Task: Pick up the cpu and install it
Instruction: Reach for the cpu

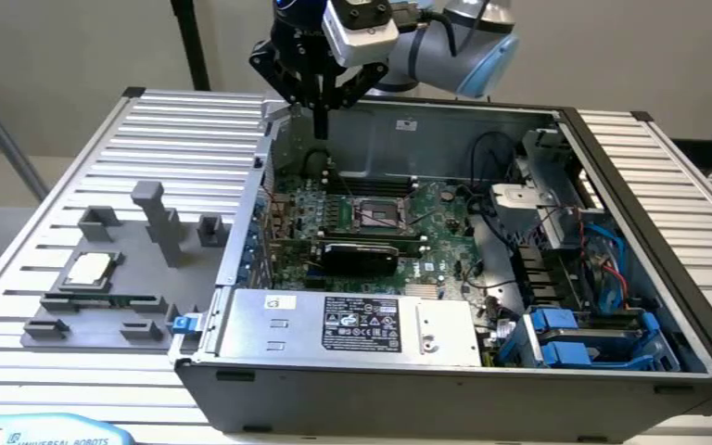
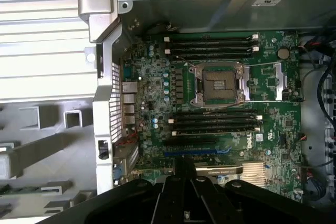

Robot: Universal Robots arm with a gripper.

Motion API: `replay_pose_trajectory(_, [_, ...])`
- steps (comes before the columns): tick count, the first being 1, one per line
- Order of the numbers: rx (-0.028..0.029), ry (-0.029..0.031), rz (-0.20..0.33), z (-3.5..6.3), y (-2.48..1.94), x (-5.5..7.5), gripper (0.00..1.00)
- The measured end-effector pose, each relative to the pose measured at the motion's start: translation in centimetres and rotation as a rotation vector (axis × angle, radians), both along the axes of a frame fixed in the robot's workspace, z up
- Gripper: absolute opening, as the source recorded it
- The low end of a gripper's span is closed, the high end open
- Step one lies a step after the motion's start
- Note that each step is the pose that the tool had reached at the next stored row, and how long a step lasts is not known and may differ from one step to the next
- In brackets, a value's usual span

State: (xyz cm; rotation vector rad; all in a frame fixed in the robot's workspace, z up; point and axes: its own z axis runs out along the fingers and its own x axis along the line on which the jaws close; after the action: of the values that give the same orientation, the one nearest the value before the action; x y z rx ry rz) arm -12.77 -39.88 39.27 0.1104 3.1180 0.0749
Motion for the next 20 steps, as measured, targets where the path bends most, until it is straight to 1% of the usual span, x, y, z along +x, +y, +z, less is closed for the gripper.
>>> replay_pose_trajectory(9, [0.0000, -0.0001, 0.000, -0.01, -0.16, -4.1, 0.11])
replay_pose_trajectory(15, [0.0001, -0.0001, 0.000, -0.06, -0.44, -6.8, 0.11])
replay_pose_trajectory(20, [0.0001, -0.0001, 0.000, -0.13, -0.78, -9.1, 0.11])
